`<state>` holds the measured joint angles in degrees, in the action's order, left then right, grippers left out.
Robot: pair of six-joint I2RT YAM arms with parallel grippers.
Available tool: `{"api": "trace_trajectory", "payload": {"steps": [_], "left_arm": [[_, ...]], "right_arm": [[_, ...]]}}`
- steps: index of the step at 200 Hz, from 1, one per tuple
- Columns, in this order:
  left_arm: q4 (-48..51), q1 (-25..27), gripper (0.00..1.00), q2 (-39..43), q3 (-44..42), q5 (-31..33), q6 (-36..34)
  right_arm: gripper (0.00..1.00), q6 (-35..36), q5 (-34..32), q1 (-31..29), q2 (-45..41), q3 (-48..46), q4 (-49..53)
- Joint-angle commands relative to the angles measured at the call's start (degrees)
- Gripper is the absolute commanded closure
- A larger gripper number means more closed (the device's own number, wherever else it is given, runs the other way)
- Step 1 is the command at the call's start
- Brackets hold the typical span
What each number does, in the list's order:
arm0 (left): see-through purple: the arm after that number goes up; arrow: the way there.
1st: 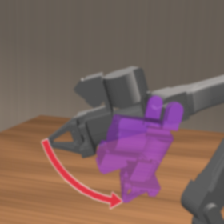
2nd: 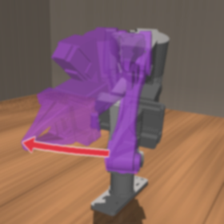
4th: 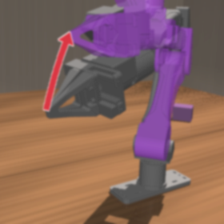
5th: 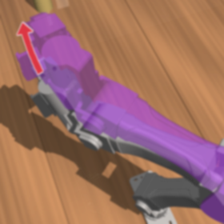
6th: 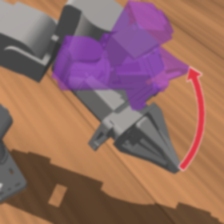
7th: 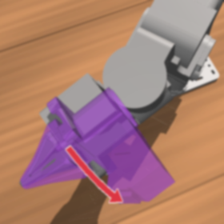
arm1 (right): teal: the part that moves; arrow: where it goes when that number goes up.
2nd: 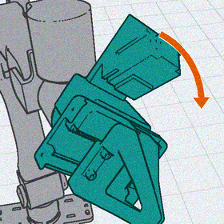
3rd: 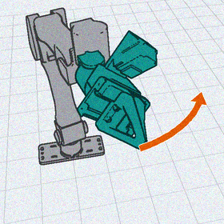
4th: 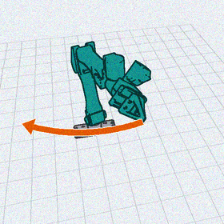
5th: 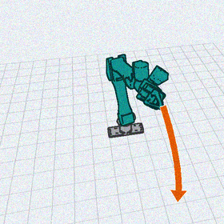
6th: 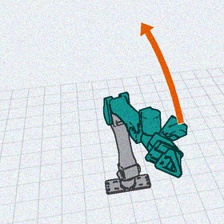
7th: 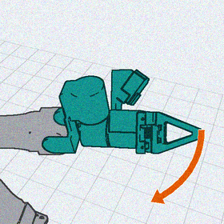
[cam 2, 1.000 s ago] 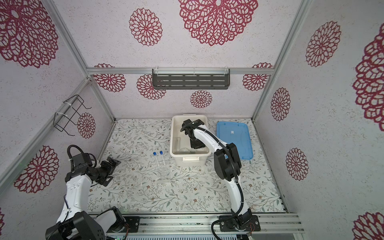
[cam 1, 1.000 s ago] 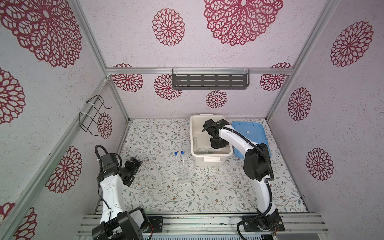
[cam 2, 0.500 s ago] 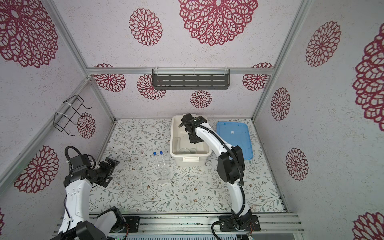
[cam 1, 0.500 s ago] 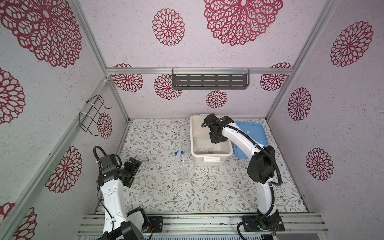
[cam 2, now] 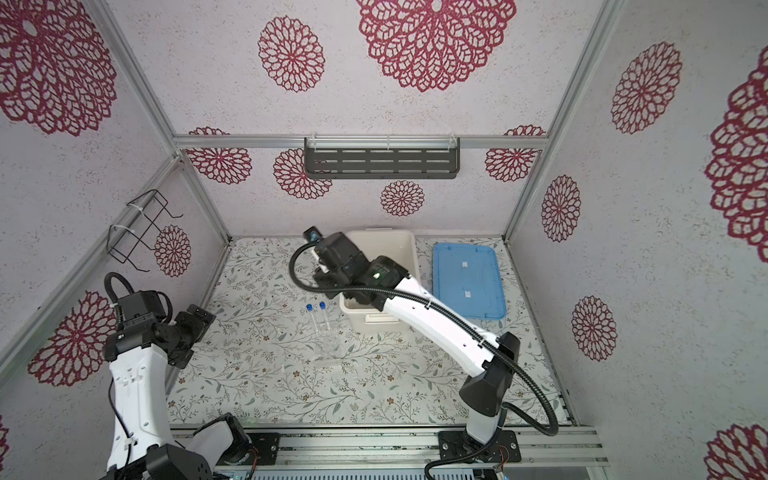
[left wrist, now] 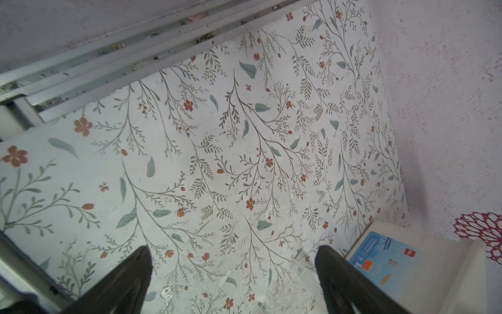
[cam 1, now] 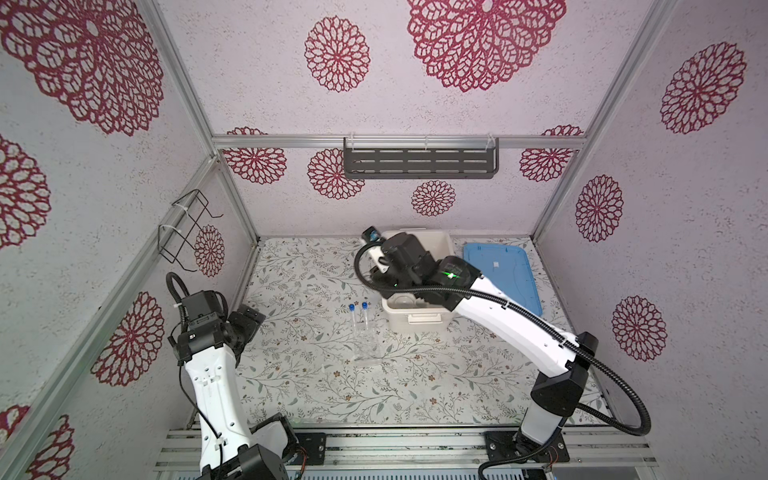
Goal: Organize the chemistry lab equipment
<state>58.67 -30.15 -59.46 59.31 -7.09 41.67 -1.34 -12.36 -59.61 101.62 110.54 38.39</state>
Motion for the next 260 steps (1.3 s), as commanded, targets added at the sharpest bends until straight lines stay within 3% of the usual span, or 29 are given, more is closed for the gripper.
{"api": "trace_trajectory", "payload": {"steps": [1, 39, 58, 103, 141, 217, 260], "left_arm": [[3.67, -1.93, 0.03, -1.49, 3.17, 2.85, 0.42], [1.89, -5.35, 0.03, -2.50, 6.28, -2.94, 4.23], [1.95, -8.04, 0.03, -3.56, 7.02, -4.76, 4.91], [4.05, -10.81, 0.03, -6.02, 9.36, -4.54, 4.90], [1.43, -11.17, 0.03, -4.02, 5.39, -6.59, 6.64], [-1.53, -11.17, 0.03, -2.67, 1.35, -7.76, 7.50], [-2.64, -11.17, 0.03, -2.74, -0.05, -8.43, 7.81]], "right_arm": [[0.68, 4.55, 8.94, -4.22, 1.21, -6.59, -11.93], [0.65, 11.84, 19.98, -10.96, 3.27, -19.43, -30.66], [0.60, 15.22, 26.12, -11.53, 5.80, -24.47, -37.80], [0.55, 27.65, 39.99, -12.16, 13.01, -29.10, -42.87], [0.46, 31.33, 43.78, -12.78, 18.29, -27.80, -41.60], [0.37, 32.80, 41.10, -14.92, 23.16, -22.68, -34.42], [0.37, 33.40, 41.73, -15.70, 24.21, -19.94, -32.08]]}}
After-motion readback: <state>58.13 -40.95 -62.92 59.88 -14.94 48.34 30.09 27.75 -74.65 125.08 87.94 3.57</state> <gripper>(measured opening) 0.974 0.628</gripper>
